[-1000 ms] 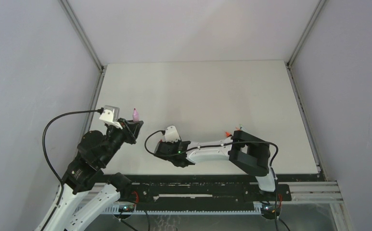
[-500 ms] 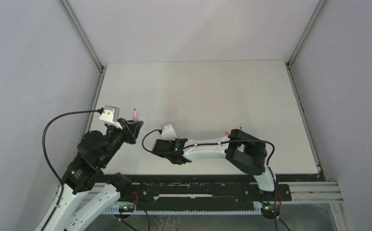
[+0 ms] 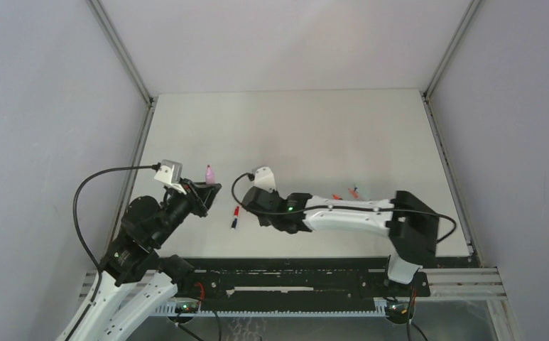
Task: Insert the pens into the pen caps
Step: Insert the pen cap onto the pen.
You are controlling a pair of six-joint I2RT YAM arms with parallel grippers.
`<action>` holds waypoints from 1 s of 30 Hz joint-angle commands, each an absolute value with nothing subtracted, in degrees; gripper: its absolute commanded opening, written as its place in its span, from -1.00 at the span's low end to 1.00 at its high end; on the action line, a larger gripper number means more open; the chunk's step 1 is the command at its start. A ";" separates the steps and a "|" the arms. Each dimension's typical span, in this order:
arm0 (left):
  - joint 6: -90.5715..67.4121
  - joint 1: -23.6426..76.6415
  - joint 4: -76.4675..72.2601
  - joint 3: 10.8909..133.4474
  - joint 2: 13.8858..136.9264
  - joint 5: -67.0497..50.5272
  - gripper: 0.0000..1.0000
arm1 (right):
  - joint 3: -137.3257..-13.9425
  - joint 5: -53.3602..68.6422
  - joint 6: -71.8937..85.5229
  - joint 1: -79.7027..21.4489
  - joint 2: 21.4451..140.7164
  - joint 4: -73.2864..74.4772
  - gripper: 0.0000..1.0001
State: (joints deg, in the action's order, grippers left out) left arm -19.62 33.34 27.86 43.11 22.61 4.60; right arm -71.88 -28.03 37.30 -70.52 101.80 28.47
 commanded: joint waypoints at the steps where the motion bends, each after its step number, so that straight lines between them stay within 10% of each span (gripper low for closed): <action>1: -27.35 32.96 16.45 35.41 20.67 -5.50 -1.00 | -66.88 -21.20 35.90 -66.90 90.13 18.58 -1.00; 14: -35.77 41.59 -13.03 20.84 16.73 -20.48 -1.00 | -51.36 -5.17 41.02 -57.87 65.53 -9.93 -1.00; 30: -32.06 45.60 -14.62 26.53 25.75 -31.24 -1.00 | -47.11 2.33 45.19 -57.58 61.57 -33.59 -1.00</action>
